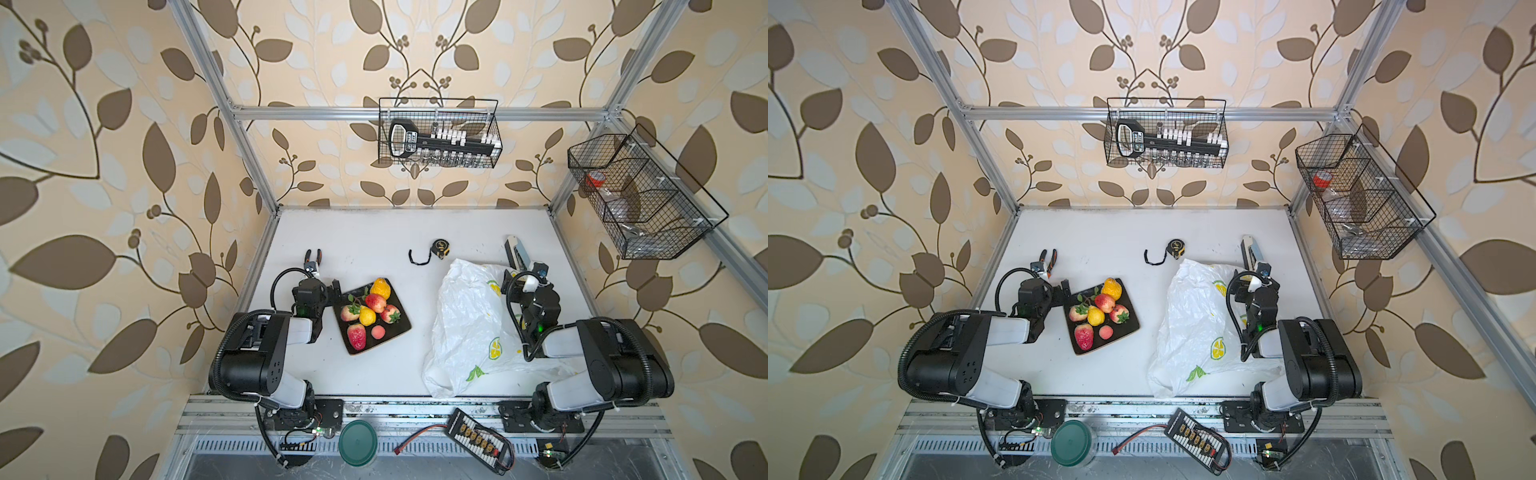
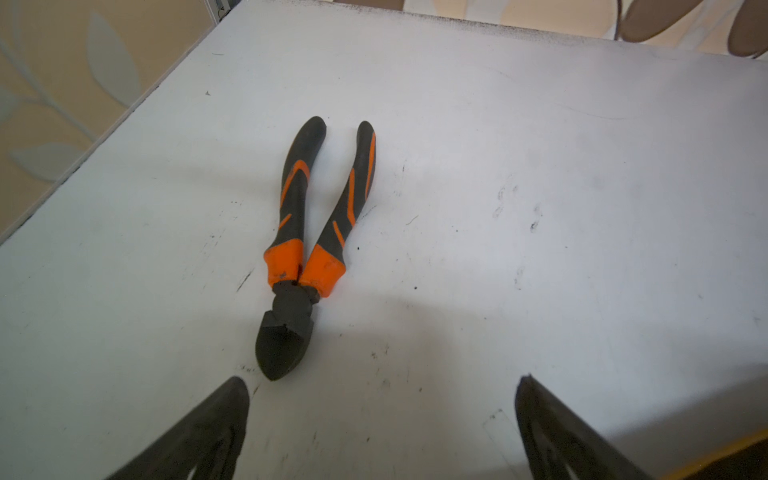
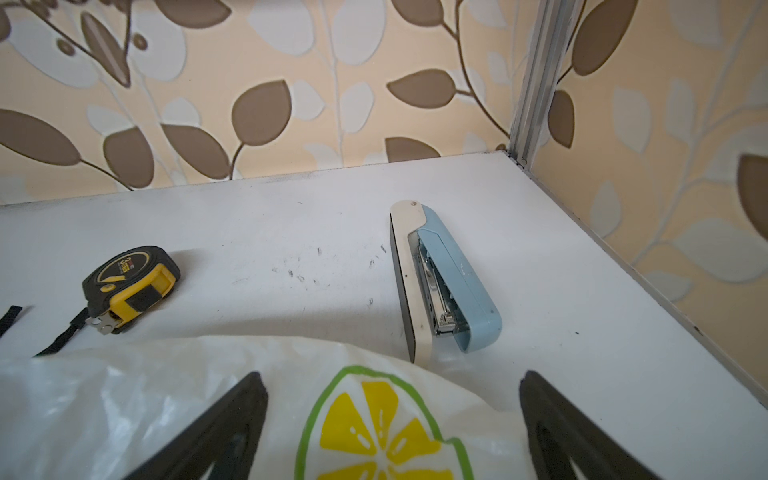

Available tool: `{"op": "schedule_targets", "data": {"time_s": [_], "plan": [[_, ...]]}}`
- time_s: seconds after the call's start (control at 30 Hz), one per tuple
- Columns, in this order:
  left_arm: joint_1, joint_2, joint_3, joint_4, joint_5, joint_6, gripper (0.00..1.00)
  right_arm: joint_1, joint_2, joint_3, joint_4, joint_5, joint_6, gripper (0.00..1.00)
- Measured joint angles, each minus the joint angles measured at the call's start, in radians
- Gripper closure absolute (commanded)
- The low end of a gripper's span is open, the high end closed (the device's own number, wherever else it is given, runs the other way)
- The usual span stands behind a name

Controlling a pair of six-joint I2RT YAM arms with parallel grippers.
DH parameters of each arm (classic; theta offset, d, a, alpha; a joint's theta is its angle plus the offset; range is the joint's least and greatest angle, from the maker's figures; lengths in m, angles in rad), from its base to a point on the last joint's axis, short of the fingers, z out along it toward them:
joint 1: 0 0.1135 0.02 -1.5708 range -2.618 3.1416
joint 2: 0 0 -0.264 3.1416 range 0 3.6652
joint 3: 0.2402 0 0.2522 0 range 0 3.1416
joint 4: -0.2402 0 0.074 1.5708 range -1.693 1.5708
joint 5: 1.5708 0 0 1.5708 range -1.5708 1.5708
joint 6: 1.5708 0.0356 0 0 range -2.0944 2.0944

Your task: Take the fake fruits out of the plastic bag

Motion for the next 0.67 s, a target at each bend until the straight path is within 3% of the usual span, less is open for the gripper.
{"op": "schedule_targets", "data": {"time_s": [0.67], "plan": [[-0.001, 0.029, 0.045, -0.006, 0.005, 0.019, 0.01, 0.000, 0.000, 0.000, 0.000, 0.000, 0.000, 0.00]]}}
